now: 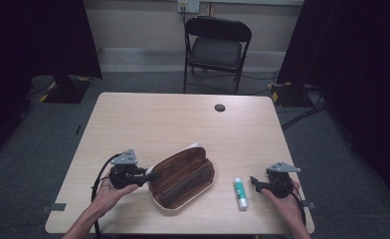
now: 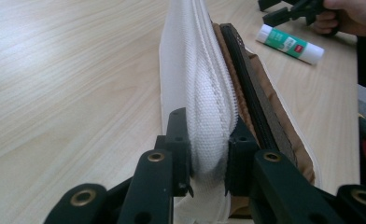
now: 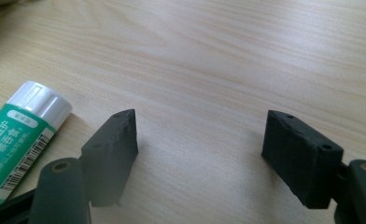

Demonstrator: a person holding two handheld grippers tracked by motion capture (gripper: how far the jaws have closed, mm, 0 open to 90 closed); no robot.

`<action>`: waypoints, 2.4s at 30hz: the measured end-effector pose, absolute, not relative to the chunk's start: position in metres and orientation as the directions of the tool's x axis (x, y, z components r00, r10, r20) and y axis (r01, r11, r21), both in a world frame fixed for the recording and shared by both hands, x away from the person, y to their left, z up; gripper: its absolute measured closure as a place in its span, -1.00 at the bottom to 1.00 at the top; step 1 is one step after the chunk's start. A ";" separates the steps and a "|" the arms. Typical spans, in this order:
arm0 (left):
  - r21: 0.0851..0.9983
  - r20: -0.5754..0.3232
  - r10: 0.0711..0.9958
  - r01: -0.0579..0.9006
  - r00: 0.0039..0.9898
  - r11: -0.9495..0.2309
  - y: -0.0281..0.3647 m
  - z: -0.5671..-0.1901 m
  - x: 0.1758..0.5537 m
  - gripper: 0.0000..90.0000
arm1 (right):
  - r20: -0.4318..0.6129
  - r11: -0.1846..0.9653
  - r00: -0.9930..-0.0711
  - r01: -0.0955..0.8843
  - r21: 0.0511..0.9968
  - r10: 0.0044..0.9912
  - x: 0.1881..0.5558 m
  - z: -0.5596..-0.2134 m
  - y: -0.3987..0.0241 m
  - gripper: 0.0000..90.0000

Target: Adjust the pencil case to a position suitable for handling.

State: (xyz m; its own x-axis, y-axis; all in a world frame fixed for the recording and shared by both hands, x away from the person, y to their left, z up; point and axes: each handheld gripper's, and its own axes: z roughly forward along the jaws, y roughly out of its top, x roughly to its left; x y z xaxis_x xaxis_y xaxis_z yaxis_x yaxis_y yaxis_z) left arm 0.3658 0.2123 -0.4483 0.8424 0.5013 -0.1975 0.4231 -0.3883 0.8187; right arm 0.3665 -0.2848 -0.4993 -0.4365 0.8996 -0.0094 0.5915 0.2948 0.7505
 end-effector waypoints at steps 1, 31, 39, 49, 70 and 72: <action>0.823 -0.199 0.491 0.416 0.848 -0.387 0.214 -0.449 0.365 0.69 | -0.009 0.295 -0.437 0.591 0.751 0.900 0.367 -0.499 -0.285 -0.43; 0.804 -0.066 0.634 0.417 0.771 -0.424 0.219 -0.457 0.360 0.41 | -0.011 0.297 -0.438 0.591 0.750 0.899 0.367 -0.499 -0.285 -0.43; 0.828 -0.028 0.652 0.383 0.758 -0.410 0.216 -0.449 0.372 0.61 | -0.012 0.300 -0.442 0.588 0.751 0.897 0.367 -0.499 -0.285 -0.43; 0.815 -0.124 0.676 0.463 0.726 -0.348 0.225 -0.451 0.365 -0.04 | -0.013 0.302 -0.444 0.587 0.751 0.896 0.367 -0.499 -0.285 -0.43; 0.754 -0.139 0.614 0.485 0.777 -0.443 0.228 -0.462 0.353 0.57 | -0.012 0.308 -0.453 0.586 0.750 0.891 0.367 -0.499 -0.285 -0.43; 0.756 -0.131 0.621 0.483 0.772 -0.442 0.227 -0.462 0.356 0.60 | -0.012 0.308 -0.453 0.586 0.750 0.892 0.367 -0.499 -0.285 -0.43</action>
State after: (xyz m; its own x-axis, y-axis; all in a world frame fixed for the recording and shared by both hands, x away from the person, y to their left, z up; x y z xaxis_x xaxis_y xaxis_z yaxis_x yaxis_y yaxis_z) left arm 0.3557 0.2272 -0.4620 0.7725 0.6214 -0.1308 0.4834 -0.4418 0.7557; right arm 0.3670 -0.2845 -0.4994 -0.4528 0.8915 -0.0121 0.5859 0.3078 0.7496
